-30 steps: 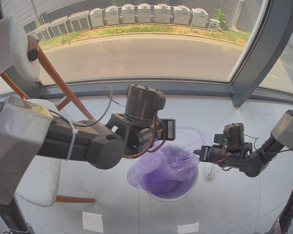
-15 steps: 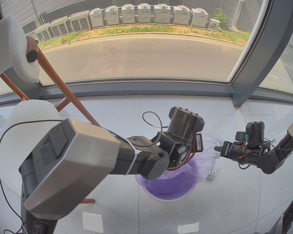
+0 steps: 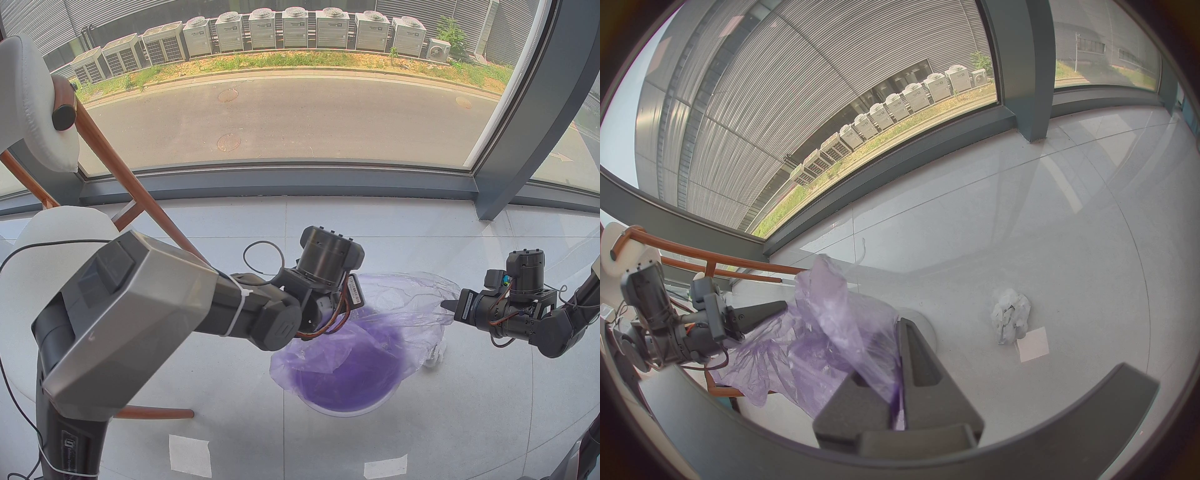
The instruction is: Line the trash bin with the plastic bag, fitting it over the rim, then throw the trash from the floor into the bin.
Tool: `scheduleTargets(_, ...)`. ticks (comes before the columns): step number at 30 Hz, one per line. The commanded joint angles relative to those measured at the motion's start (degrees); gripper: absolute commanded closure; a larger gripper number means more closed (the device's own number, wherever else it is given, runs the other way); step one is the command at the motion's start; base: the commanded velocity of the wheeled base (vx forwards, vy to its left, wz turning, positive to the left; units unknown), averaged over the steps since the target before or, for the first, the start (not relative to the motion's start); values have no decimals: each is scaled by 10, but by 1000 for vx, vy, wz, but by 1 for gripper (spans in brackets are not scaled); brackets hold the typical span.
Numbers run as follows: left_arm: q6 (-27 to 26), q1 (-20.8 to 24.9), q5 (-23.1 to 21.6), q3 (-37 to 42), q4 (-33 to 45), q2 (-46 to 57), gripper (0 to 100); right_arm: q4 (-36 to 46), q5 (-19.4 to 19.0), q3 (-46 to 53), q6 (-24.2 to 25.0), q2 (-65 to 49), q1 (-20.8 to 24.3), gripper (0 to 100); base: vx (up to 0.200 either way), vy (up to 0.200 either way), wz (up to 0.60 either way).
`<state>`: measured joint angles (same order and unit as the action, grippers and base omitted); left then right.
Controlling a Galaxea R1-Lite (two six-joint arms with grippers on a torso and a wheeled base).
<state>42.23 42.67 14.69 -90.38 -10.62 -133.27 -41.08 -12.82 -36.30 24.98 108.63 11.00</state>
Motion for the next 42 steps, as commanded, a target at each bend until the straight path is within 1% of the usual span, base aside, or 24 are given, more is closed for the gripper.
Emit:
scheduleTargets(1,87,-9,0,50,-2,29,100,-1,0,-4,0,4,0,100,0,0,0)
scheduleTargets(4,120,11,-1,35,1,13,100,-1,1,-4,0,3,0,100,0,0,0)
scheduleTargets(10,130,44,-1,20,-3,-45,100,-1,2,-10,-2,0,-6,100,0,0,0)
scheduleTargets(11,143,51,0,-14,-2,-71,100,-1,2,-14,-1,-1,-7,100,0,0,0)
scheduleTargets(14,163,59,2,-73,2,-107,100,-1,2,-10,1,-2,-7,100,0,0,0)
scheduleTargets(17,164,60,4,-82,-2,-119,100,-1,2,-7,0,-2,-7,100,0,0,0)
scheduleTargets(21,155,42,2,-85,2,-96,100,-1,2,-10,-2,-10,-7,100,0,0,0)
scheduleTargets(25,98,1,0,-66,14,-46,100,0,2,-10,-6,-4,-5,100,0,0,0)
scheduleTargets(26,64,-14,0,-47,17,-30,100,0,2,-11,-8,-1,-3,100,0,0,0)
scheduleTargets(27,64,-14,0,-47,17,-30,100,0,2,-11,-8,-1,-3,100,0,0,0)
scheduleTargets(28,17,-28,0,-17,17,-2,100,-1,2,-12,-9,2,0,100,0,0,0)
scheduleTargets(29,0,-31,0,-6,15,6,100,-1,2,-13,-9,4,2,100,0,0,0)
scheduleTargets(30,0,-31,0,-6,15,6,100,-1,2,-13,-9,4,2,100,0,0,0)
scheduleTargets(31,-52,-40,1,21,14,31,100,-2,2,-21,-9,13,5,100,0,0,0)
scheduleTargets(32,-67,-41,3,27,12,38,100,-4,2,-26,-9,17,5,100,0,0,0)
scheduleTargets(33,-69,-41,3,28,12,39,100,-5,2,-27,-9,18,5,100,0,0,0)
scheduleTargets(34,-93,-39,5,35,2,53,100,-14,2,-36,-10,25,6,100,0,0,0)
scheduleTargets(37,-109,-36,4,35,-8,64,100,-23,2,-47,-11,26,6,100,0,0,0)
scheduleTargets(38,-137,-34,4,37,-12,77,100,-22,1,-61,-12,26,7,100,0,0,0)
scheduleTargets(40,-147,-34,4,39,-12,80,100,-22,1,-64,-12,26,7,100,0,0,0)
scheduleTargets(41,-169,-34,3,54,-15,88,100,-21,0,-69,-14,30,6,100,0,0,0)
scheduleTargets(42,-171,-34,3,55,-15,88,100,-20,0,-69,-14,31,6,100,0,0,0)
